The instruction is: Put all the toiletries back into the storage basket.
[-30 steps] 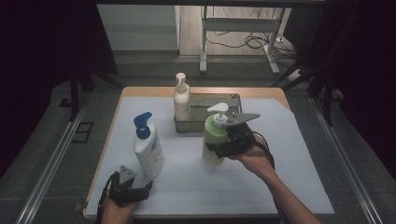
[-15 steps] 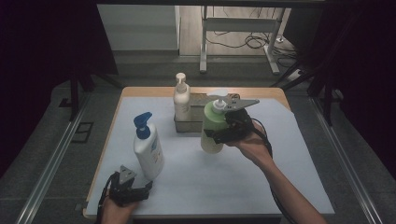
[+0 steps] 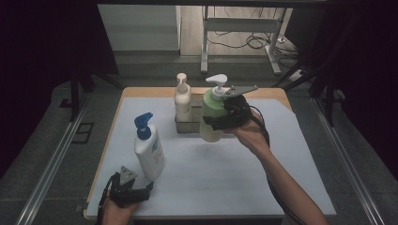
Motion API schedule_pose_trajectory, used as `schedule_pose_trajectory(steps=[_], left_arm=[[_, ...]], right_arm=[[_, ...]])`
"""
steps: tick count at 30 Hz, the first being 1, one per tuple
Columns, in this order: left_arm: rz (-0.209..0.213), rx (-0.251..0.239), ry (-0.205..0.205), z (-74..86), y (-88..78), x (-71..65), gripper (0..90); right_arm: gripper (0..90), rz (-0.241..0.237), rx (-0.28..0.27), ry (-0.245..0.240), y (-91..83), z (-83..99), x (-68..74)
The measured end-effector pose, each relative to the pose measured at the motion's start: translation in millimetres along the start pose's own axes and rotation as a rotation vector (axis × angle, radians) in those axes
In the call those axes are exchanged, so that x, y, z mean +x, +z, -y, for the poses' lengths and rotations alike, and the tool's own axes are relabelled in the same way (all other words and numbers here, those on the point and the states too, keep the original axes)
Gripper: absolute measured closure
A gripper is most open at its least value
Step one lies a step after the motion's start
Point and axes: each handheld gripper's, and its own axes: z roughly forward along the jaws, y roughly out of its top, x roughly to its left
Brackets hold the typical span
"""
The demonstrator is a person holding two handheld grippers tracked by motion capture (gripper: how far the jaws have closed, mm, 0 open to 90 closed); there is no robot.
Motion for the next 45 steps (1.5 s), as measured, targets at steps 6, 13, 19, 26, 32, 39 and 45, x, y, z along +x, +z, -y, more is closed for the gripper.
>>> schedule_pose_trajectory(steps=[6, 13, 19, 26, 32, 39, 45], left_arm=[[0.0, -0.001, 0.0, 0.0, 0.0, 0.0, 11.9], [0.0, 0.0, 0.0, 0.0, 0.0, 0.0, 11.9], [0.0, 0.0, 0.0, 0.0, 0.0, 0.0, 11.9], [0.0, 0.001, 0.0, -0.1, 0.0, 0.0, 11.9], [0.001, 0.0, 0.0, -0.1, 0.0, 0.0, 11.9], [0.001, 0.0, 0.0, -0.1, 0.0, 0.0, 11.9], [0.0, 0.001, 0.0, -0.2, 0.0, 0.0, 11.9]], right_arm=[[12.3, 0.021, -0.002, 0.009, 8.5, -7.5, -5.1], [12.3, 0.049, -0.008, 0.024, 16.8, -14.8, -13.3], [12.3, 0.075, -0.015, 0.035, 22.9, -21.1, -19.8], [12.3, 0.103, -0.014, 0.052, 33.1, -23.4, -24.6], [12.3, 0.129, -0.015, 0.061, 39.9, -26.7, -30.1], [12.3, 0.162, -0.018, 0.068, 47.3, -31.6, -34.7], [12.3, 0.165, -0.007, 0.087, 56.3, -33.7, -40.4]])
